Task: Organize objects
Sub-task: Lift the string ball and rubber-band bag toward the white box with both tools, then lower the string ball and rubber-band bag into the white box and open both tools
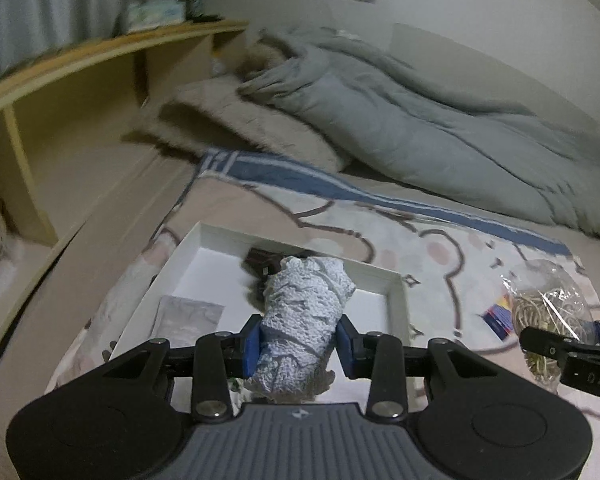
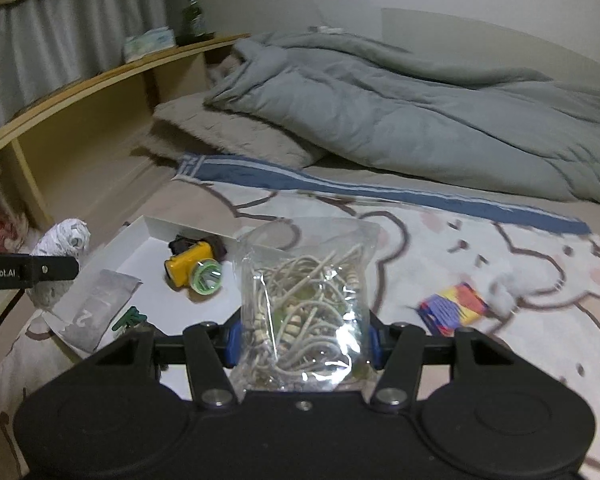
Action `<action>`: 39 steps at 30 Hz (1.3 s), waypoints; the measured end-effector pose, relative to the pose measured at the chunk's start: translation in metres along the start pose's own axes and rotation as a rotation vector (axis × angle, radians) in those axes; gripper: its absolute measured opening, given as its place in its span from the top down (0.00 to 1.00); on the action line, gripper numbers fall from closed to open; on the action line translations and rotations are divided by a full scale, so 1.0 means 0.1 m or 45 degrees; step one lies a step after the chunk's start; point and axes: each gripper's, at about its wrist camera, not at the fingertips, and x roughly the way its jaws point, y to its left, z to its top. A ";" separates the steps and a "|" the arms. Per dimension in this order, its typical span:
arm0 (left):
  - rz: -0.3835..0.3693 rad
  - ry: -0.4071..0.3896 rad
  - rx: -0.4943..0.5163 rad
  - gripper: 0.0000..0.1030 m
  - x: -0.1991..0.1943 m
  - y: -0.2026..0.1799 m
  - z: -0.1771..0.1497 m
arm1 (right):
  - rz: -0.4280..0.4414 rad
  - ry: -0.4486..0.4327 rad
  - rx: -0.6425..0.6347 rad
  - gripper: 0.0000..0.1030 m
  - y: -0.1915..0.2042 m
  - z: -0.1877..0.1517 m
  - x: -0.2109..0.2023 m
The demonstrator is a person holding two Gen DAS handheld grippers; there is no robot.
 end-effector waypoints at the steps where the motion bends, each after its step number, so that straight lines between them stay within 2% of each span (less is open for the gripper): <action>1: 0.002 0.008 -0.025 0.61 0.07 0.05 0.01 | 0.011 0.003 -0.007 0.45 0.02 0.04 0.07; 7: 0.004 0.042 -0.121 0.61 0.53 0.34 0.16 | 0.110 -0.008 -0.071 0.45 0.20 0.27 0.45; 11: 0.051 0.042 -0.088 0.61 0.85 0.52 0.38 | 0.207 -0.012 -0.146 0.45 0.38 0.40 0.69; 16: 0.053 0.072 -0.020 0.61 1.23 0.69 0.58 | 0.331 0.009 -0.239 0.45 0.63 0.50 0.99; 23: 0.034 0.149 0.021 0.61 1.79 0.82 0.69 | 0.481 0.060 -0.368 0.45 0.98 0.56 1.33; 27: 0.041 0.183 0.046 0.60 2.06 0.90 0.68 | 0.498 0.089 -0.421 0.45 1.13 0.57 1.48; 29: 0.049 0.182 0.023 0.58 2.14 0.97 0.67 | 0.504 0.103 -0.422 0.45 1.14 0.58 1.56; 30: 0.054 0.176 0.001 0.49 2.16 1.02 0.66 | 0.510 0.107 -0.418 0.45 1.13 0.59 1.59; 32: 0.064 0.148 -0.042 0.40 2.14 1.11 0.67 | 0.527 0.125 -0.416 0.45 1.12 0.60 1.65; 34: 0.027 0.135 -0.064 0.40 2.08 1.18 0.69 | 0.538 0.139 -0.435 0.45 1.15 0.58 1.71; 39: 0.028 0.095 -0.037 0.40 1.88 1.25 0.77 | 0.615 0.175 -0.536 0.45 1.39 0.52 1.84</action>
